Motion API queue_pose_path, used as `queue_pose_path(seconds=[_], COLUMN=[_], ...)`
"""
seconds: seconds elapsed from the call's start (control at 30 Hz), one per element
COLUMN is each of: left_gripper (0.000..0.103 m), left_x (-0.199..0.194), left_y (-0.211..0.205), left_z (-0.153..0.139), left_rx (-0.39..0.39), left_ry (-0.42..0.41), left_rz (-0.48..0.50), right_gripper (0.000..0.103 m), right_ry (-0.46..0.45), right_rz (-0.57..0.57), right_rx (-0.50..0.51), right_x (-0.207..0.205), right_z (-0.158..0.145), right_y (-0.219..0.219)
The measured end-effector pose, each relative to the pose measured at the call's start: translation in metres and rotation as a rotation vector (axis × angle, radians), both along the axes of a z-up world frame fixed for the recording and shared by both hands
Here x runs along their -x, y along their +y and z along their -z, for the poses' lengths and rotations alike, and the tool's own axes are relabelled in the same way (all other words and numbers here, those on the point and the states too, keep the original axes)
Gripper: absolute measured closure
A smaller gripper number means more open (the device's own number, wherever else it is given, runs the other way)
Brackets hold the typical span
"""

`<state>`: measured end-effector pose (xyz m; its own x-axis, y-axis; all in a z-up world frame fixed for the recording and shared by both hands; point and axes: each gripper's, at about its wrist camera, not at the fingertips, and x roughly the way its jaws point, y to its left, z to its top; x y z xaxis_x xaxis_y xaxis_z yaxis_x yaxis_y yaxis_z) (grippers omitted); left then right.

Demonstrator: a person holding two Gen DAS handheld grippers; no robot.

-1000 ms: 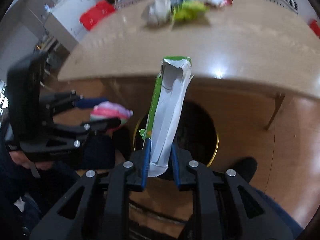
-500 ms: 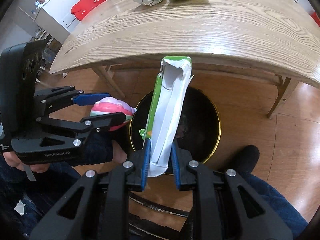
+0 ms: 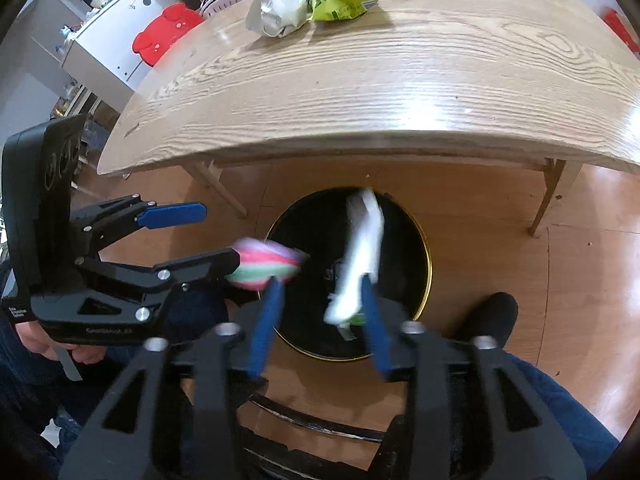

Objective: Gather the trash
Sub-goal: 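Carry ball and green box to the bin and open both tools, then grasp the white plastic bag with the left tool while the right tool grasps the yellow snack bag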

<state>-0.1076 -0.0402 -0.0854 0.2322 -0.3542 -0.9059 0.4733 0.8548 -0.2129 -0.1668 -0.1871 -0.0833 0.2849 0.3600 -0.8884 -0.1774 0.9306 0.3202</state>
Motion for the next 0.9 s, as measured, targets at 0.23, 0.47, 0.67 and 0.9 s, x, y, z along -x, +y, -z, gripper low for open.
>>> queue_pose_path(seconds=[0.23,0.47,0.67,0.9], left_gripper=[0.019,0.019,0.019,0.012], left_x=[0.002,-0.002,-0.011,-0.054], left_y=[-0.002,0.000,0.008,0.017], left_z=[-0.002,-0.006,-0.027,-0.075], left_rx=[-0.010,-0.001,0.009,-0.024], left_ry=[-0.014,-0.030,-0.103,-0.277], left_rz=[-0.008,-0.028,-0.057,-0.110], right_gripper=[0.037,0.036,0.032,0.027], right_ry=[-0.013,-0.023,-0.056,-0.164], right_rz=[0.007,0.021,0.083,0.181], right_rx=[-0.009,-0.022,-0.124,-0.210], right_x=[0.000,-0.001,-0.012,-0.069], right_z=[-0.003,-0.007,-0.027,-0.082], right_y=[0.000,-0.002,-0.017,-0.037])
